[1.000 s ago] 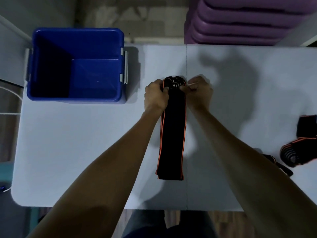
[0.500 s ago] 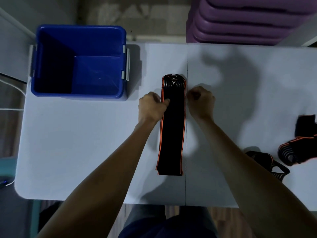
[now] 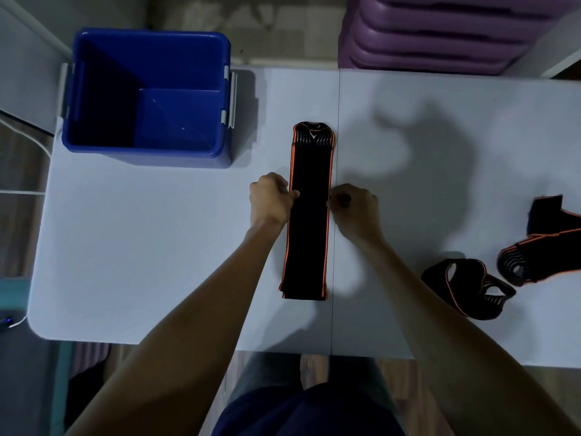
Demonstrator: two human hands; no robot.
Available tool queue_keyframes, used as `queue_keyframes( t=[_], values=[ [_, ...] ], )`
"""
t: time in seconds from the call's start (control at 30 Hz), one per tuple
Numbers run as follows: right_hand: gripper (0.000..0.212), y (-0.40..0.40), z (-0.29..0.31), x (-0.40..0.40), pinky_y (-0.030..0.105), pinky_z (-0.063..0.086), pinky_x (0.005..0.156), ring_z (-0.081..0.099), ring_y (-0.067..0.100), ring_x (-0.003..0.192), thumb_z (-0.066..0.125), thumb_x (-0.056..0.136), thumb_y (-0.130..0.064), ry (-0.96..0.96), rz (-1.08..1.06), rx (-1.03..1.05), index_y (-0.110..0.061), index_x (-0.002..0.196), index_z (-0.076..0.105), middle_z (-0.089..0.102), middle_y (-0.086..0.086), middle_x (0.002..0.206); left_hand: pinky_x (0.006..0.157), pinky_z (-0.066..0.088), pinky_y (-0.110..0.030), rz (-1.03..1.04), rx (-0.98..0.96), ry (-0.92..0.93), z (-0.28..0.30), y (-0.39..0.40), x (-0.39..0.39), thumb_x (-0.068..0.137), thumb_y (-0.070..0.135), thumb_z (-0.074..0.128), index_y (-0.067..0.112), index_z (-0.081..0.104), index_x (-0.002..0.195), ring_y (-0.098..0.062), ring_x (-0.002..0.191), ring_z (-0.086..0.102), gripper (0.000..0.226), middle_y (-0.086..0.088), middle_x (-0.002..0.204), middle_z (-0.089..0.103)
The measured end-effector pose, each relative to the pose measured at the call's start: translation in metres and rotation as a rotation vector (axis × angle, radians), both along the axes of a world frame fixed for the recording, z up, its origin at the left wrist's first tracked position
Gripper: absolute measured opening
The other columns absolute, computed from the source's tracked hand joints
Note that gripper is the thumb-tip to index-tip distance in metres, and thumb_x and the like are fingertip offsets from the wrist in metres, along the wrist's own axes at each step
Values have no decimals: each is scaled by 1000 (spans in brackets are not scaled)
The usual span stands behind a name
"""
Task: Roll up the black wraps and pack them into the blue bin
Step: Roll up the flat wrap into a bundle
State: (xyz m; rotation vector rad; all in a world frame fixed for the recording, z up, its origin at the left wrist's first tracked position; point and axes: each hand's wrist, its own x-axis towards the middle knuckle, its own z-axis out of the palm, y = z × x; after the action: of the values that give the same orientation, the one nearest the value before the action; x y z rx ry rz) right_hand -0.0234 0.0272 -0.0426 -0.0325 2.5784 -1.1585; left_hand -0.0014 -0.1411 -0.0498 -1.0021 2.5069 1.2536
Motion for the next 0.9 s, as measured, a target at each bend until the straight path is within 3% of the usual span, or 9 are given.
queue_keyframes(
  t=[0.1,0.27,0.33,0.4,0.5,0.57,0.7,0.83,0.9],
  values=[
    [14,4,-1,8,22,52,74,70,19,77,63,82,-3,49,21,34,-8,90,73,76,6,85,85,59,-37,18,11,-10,5,4,6,84,23,79,6,70,99,-26,84,69,25,-11,92,73],
    [13,21,6,43,15,34,59,61,13,67,59,84,-7,-37,76,119,-9,82,72,74,4,79,73,52,-29,-43,24,-159,19,8,50,86,34,74,11,71,71,-20,73,66,28,-5,75,70],
    [17,30,10,64,18,40,59,66,17,66,57,83,-5,-127,121,130,-10,76,72,74,4,74,70,53,-28,-58,43,-209,21,10,78,86,36,73,14,66,62,-20,67,66,33,-4,67,69],
    [20,38,12,85,22,46,64,69,18,70,55,82,-3,-200,136,126,-10,74,72,75,4,74,71,57,-29,-51,63,-233,21,14,104,87,36,72,10,69,65,-22,67,69,34,-6,66,71],
    [17,46,7,107,37,58,77,72,22,75,55,83,-2,-314,90,7,-6,78,71,75,8,78,74,61,-36,-9,82,-228,19,22,131,89,33,70,7,72,66,-24,65,71,35,-9,63,72],
    [15,48,3,116,45,59,82,73,26,80,57,83,-5,-345,48,-44,-7,84,72,76,10,83,73,61,-40,29,86,-204,20,27,140,90,28,69,5,71,63,-29,63,70,35,-13,63,70],
    [22,50,4,125,40,56,89,71,24,93,56,88,-7,-352,65,-63,-7,104,71,76,12,100,70,61,-41,78,55,-154,23,36,148,90,22,69,-1,73,68,-36,67,69,32,-20,66,70],
    [27,55,1,133,41,54,89,69,25,97,57,84,-7,-313,127,-68,-9,108,68,75,10,103,68,58,-36,94,58,-168,27,39,151,89,24,70,0,74,70,-33,68,69,32,-21,68,71],
    [32,59,0,138,34,54,89,68,25,100,55,83,-1,-257,143,-81,-10,112,67,72,10,107,65,53,-33,69,-10,-132,28,41,155,91,21,63,1,72,75,-34,75,68,27,-18,74,71]
  ],
)
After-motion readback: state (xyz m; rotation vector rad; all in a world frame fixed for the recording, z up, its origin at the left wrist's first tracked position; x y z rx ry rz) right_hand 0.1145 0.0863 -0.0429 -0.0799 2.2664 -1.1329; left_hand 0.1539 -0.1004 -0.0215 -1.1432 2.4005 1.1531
